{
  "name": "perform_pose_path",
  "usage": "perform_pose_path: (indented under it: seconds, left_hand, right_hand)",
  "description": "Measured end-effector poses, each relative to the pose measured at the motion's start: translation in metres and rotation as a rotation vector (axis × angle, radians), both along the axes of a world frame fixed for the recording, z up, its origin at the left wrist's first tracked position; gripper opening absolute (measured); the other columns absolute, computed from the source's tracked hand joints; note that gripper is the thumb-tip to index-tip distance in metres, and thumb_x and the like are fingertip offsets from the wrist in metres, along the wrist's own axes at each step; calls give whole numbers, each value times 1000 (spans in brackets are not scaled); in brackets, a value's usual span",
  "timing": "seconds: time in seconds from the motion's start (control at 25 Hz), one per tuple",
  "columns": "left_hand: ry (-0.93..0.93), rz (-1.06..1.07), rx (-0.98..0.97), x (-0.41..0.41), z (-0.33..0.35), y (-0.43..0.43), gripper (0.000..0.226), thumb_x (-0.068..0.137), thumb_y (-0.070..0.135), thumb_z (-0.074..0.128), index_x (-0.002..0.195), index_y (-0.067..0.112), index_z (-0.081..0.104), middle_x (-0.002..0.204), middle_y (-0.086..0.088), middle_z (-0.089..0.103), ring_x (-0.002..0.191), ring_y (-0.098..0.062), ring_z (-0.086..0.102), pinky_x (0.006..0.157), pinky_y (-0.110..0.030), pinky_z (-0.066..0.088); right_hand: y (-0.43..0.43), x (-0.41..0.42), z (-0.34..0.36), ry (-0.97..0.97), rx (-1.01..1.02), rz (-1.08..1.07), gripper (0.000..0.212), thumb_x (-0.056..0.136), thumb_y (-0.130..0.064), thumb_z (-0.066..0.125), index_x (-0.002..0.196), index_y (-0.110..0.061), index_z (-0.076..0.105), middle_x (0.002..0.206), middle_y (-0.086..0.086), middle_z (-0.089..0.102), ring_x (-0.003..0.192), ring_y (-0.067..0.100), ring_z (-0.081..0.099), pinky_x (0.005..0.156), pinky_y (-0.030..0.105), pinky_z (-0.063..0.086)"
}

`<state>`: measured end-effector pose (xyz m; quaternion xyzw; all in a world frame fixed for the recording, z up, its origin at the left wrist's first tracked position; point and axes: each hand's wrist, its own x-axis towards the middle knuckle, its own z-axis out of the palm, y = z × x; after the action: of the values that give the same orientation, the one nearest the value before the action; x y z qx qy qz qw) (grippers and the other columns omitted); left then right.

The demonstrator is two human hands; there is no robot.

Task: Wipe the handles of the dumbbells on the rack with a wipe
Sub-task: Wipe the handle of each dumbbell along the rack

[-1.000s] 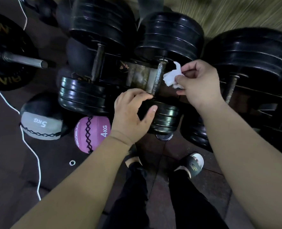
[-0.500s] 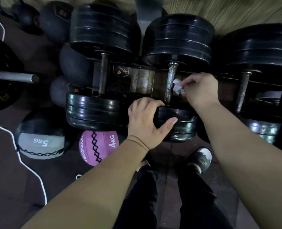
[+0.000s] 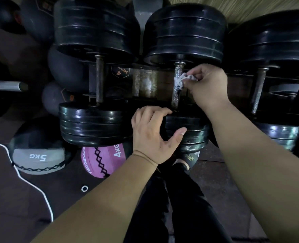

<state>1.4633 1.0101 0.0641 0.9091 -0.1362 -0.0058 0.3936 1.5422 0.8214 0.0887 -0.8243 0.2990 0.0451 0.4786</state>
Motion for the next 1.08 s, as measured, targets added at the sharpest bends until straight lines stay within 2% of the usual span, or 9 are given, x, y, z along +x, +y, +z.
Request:
perform_pose_path:
  seconds: [0.2,0.28,0.4,0.52,0.64,0.72,0.84,0.96,1.08]
  left_hand:
    - [10,-3,7,0,2,0,56,84,63,63,111,15,71,110,-1,63,108,-23,56,98,-60,45]
    - [5,-3,5,0,1,0,55,84,62,64,111,15,71,110,-1,64,108,-24,57,98,-61,45]
    - [-14,2,-7,0,1,0,55,85,61,64,110,13,72,109,-2,65,107,-25,58,96,-61,46]
    - [-30,0,-5,1,0,-1,56,86,61,63,108,10,72,108,-4,66,106,-26,60,95,-60,47]
    - [-26,1,-7,0,0,0,57,87,60,63,109,9,72,108,-6,66,106,-28,60,95,-60,47]
    - [-30,1,-13,0,0,0,57,87,60,62,108,8,72,108,-6,66,105,-28,59,94,-60,46]
    - [-35,4,-25,0,0,-2,57,86,59,63,107,7,72,107,-7,66,105,-29,59,92,-60,47]
    - [-39,9,-32,0,-1,-1,56,86,58,64,107,6,72,107,-7,66,104,-30,60,91,-59,48]
    - [-47,2,-29,0,-1,-1,56,85,56,64,107,5,72,107,-7,67,104,-30,60,90,-57,48]
  right_hand:
    - [-4,-8,-5,184,178,62,25,82,-5,82,73,-25,72,71,7,71,66,24,71,75,44,65]
    - [-3,-11,-6,190,227,32,22,80,-2,83,72,-20,73,69,10,72,65,26,72,76,45,65]
    - [-10,4,-13,92,221,-128,17,75,-5,82,70,-19,74,73,15,75,70,32,77,73,45,65]
    - [-12,10,-15,75,300,-156,23,79,3,80,68,-14,71,68,12,74,62,25,75,68,40,65]
    - [-6,-13,-7,221,299,41,25,78,3,82,65,-15,70,64,10,71,56,18,67,64,32,64]
    - [-7,-16,-7,252,296,74,25,78,2,82,65,-17,72,69,15,73,58,19,68,73,40,66]
    - [-12,4,-13,164,309,-72,27,78,4,78,63,-18,73,74,15,75,64,24,70,80,58,63]
    - [-13,7,-20,80,327,-153,26,78,-2,81,63,-21,75,67,2,74,67,24,74,79,58,63]
    - [-10,-15,-17,168,294,-13,16,73,-10,86,66,-22,78,70,3,77,67,24,76,78,53,65]
